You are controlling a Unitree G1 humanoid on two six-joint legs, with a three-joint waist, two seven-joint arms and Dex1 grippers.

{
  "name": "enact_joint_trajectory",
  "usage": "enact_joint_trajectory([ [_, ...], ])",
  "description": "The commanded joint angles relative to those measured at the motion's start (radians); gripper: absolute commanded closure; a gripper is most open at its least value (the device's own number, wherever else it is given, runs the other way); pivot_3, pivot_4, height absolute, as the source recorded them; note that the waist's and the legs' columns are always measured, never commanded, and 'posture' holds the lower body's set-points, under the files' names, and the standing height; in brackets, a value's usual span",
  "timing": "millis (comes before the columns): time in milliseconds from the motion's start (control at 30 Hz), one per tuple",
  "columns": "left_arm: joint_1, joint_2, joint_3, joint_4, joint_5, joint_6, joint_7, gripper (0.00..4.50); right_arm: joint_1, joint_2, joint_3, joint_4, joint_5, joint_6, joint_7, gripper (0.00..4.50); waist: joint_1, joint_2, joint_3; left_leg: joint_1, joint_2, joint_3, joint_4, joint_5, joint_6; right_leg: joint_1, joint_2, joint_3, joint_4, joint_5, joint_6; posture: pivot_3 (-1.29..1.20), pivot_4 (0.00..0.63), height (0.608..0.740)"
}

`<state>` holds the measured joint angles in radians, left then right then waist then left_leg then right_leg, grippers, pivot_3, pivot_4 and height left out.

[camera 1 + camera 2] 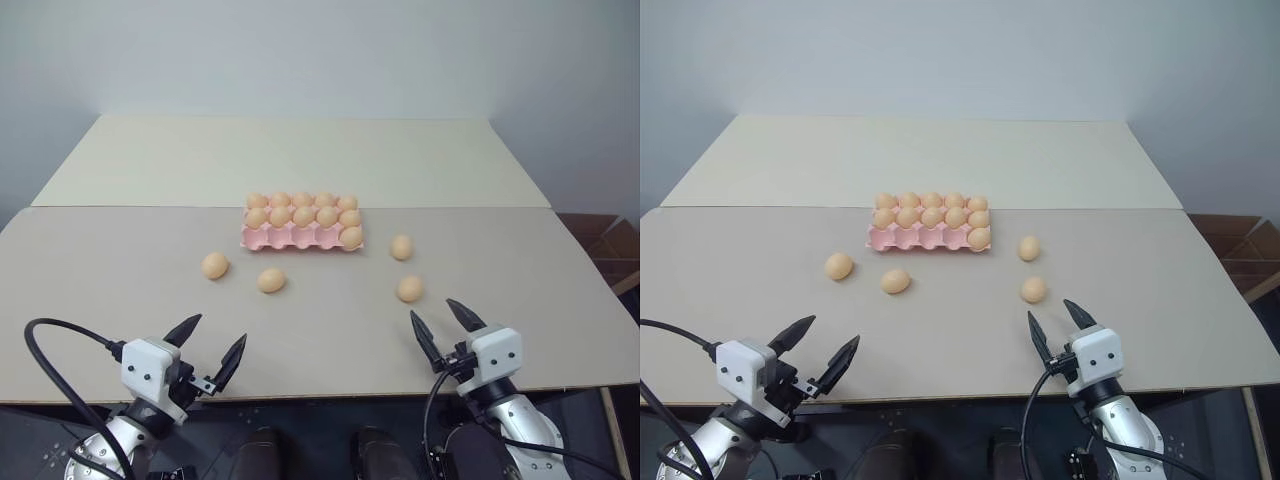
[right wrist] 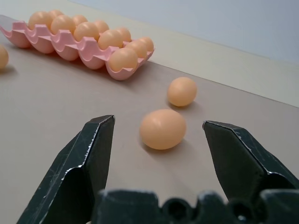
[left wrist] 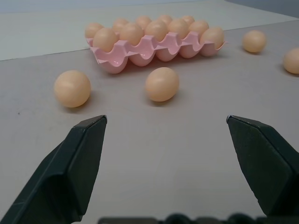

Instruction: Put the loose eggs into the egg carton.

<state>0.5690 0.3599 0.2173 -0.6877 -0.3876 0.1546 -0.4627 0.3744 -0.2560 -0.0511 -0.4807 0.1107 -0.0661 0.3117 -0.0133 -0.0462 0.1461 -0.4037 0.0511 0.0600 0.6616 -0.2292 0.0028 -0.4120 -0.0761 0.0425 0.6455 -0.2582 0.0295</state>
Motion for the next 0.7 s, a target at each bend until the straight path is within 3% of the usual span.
enact_joint_trajectory([
  [33,0.007,0.001,0.011,-0.027,-0.012,-0.025,-0.013,0.05,0.003,-0.002,-0.015,-0.014,0.001,-0.042,-0.001,0.89,0.0,0.0,0.0,0.0,0.0,0.0,0.0,0.0,0.0,0.0,0.0,0.0,0.0,0.0,0.0,0.0,0.15,0.74],
  [400,-0.005,0.076,0.039,-0.05,-0.035,-0.007,-0.068,0.05,0.031,-0.011,-0.011,-0.014,-0.006,-0.054,0.012,0.89,0.0,0.0,0.0,0.0,0.0,0.0,0.0,0.0,0.0,0.0,0.0,0.0,0.0,0.0,0.0,0.0,0.15,0.74],
  [700,-0.114,0.314,0.134,-0.074,-0.24,0.204,-0.197,0.05,0.053,-0.025,0.035,-0.141,-0.046,0.143,-0.008,0.89,0.0,0.001,0.0,0.0,0.0,0.0,0.0,0.0,0.0,0.0,0.0,0.0,0.0,0.0,0.0,0.0,0.15,0.74],
])
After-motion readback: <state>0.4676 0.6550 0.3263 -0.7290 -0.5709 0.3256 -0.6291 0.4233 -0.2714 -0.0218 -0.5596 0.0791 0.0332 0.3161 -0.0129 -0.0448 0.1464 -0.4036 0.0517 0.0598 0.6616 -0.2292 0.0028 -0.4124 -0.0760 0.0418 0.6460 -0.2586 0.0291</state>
